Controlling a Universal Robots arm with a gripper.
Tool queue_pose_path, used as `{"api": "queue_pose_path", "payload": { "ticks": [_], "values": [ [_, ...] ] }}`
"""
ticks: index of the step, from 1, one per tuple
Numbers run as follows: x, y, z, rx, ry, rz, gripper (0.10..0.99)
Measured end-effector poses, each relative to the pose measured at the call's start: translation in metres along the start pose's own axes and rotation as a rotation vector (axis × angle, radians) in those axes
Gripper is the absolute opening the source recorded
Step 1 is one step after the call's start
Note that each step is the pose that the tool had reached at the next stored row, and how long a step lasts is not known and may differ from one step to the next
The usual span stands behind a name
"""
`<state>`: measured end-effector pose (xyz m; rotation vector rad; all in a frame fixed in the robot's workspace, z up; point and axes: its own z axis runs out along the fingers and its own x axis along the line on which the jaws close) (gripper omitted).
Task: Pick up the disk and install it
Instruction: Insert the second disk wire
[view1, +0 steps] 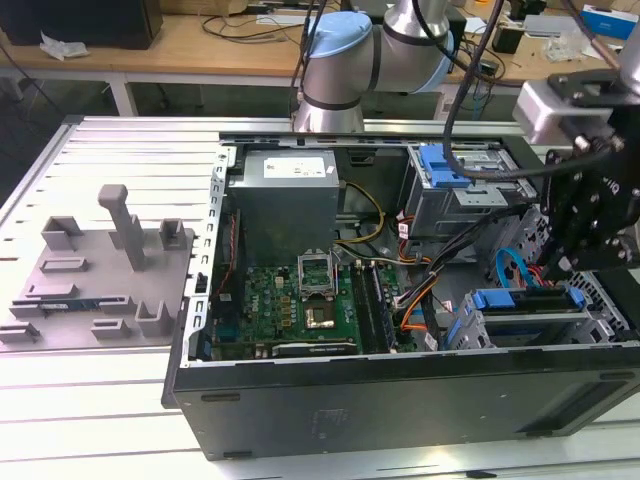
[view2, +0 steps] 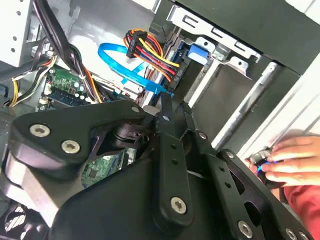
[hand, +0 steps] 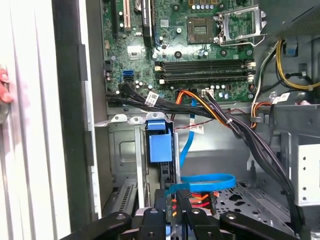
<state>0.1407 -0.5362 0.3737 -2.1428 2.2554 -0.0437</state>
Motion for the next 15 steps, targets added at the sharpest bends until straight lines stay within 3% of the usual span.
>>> {"api": "queue_pose_path", "payload": {
  "ticks": [2,4,15],
  "values": [
    [-0.0008,0.0,-0.0008,0.0,0.0033,0.0,0.224],
    [-0.0017,0.0,-0.0008,0.0,0.0055,0.0,0.106],
    [-0.0019,0.0,-0.0008,0.0,0.0056,0.0,0.106]
  ]
}}
